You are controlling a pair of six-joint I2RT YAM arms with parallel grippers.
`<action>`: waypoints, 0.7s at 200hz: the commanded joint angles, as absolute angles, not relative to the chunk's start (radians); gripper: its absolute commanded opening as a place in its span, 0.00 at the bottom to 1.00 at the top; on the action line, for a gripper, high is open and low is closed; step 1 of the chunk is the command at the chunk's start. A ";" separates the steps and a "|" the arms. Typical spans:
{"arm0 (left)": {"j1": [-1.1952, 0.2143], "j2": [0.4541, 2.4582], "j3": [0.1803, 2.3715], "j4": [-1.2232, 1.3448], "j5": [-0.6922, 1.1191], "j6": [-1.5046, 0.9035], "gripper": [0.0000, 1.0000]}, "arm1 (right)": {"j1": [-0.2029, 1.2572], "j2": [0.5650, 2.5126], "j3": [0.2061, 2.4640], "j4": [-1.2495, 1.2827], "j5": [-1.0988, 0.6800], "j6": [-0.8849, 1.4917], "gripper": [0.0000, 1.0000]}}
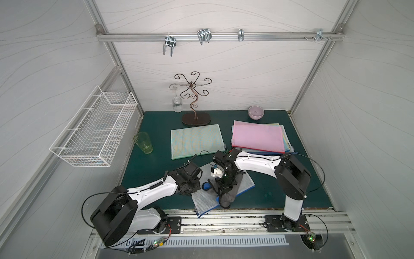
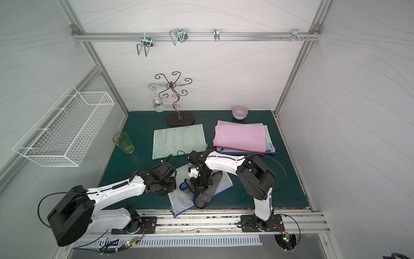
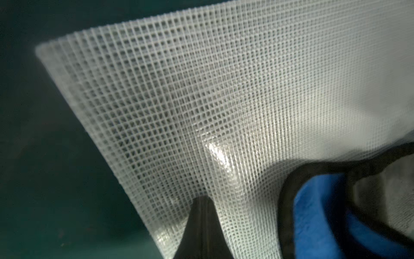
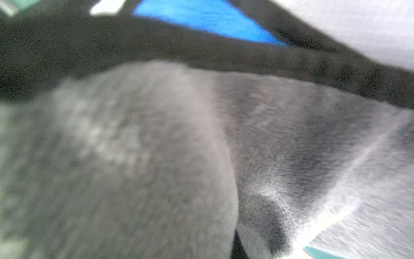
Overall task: Wipe the document bag
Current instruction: Wipe the dirt from the document bag, then place the cleaning item at the center of the board.
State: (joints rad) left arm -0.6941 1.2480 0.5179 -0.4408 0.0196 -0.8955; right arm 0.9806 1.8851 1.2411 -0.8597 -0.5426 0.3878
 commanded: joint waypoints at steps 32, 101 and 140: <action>-0.688 1.277 0.488 -0.474 -0.021 -0.875 0.00 | 0.736 1.785 1.002 -0.796 -0.457 0.515 0.00; -0.673 1.247 0.512 -0.514 -0.038 -0.823 0.00 | 0.344 1.297 0.753 -1.001 -0.047 0.721 0.00; -0.663 1.189 0.556 -0.558 -0.040 -0.771 0.00 | 0.218 1.273 0.719 -0.947 -0.088 0.659 0.29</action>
State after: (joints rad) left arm -0.6724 1.2270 0.5213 -0.4793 -0.0017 -0.8188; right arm 0.2745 1.2537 0.7338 -0.9436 -0.0853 0.6853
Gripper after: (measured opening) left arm 0.048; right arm 0.108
